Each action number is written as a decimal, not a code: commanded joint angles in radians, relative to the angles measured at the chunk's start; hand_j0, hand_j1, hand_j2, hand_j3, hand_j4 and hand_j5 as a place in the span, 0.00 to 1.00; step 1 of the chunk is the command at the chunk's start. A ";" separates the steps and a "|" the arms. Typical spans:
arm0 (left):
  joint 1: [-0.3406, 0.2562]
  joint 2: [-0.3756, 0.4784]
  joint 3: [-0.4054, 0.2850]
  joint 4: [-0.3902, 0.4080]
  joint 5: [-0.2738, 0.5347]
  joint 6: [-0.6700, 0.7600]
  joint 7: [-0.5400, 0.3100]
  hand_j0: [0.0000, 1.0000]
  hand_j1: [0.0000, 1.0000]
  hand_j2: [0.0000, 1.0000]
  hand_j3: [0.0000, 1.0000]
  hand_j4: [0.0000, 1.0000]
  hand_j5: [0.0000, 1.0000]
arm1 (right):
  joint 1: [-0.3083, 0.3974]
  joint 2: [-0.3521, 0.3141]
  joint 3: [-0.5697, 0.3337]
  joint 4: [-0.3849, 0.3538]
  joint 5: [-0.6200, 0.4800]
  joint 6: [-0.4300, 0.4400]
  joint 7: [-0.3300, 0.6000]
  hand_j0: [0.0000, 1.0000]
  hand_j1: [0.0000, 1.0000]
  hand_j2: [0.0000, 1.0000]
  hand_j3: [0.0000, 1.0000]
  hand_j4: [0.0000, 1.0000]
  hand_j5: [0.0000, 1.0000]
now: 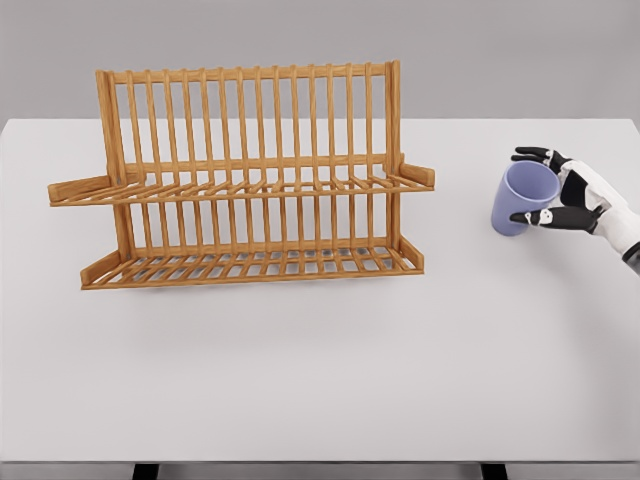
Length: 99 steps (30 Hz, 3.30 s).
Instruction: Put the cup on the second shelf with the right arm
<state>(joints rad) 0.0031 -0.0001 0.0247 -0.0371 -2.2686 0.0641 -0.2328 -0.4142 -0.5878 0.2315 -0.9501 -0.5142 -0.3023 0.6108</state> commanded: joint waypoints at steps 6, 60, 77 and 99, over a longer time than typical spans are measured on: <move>0.000 0.000 0.000 0.000 0.000 0.000 0.000 1.00 1.00 1.00 1.00 1.00 1.00 | -0.006 -0.001 -0.001 -0.035 -0.004 -0.001 0.000 0.70 0.70 0.70 0.70 0.70 0.70; 0.000 0.000 0.000 0.000 0.000 0.000 0.000 1.00 1.00 1.00 1.00 1.00 1.00 | -0.046 -0.007 -0.052 -0.454 -0.004 -0.067 0.000 0.67 0.67 0.67 0.67 0.67 0.67; 0.000 0.000 0.000 0.000 0.000 0.000 0.000 1.00 1.00 1.00 1.00 1.00 1.00 | -0.080 0.046 0.019 -0.490 -0.003 -0.064 0.000 0.67 0.67 0.67 0.67 0.67 0.67; 0.000 0.000 0.000 0.000 0.000 0.000 0.000 1.00 1.00 1.00 1.00 1.00 1.00 | -0.087 0.131 0.091 -0.490 0.045 -0.069 0.000 0.68 0.68 0.68 0.68 0.68 0.68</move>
<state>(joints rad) 0.0031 0.0000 0.0247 -0.0371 -2.2686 0.0642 -0.2328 -0.5016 -0.4629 0.3179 -1.4397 -0.4652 -0.3715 0.6112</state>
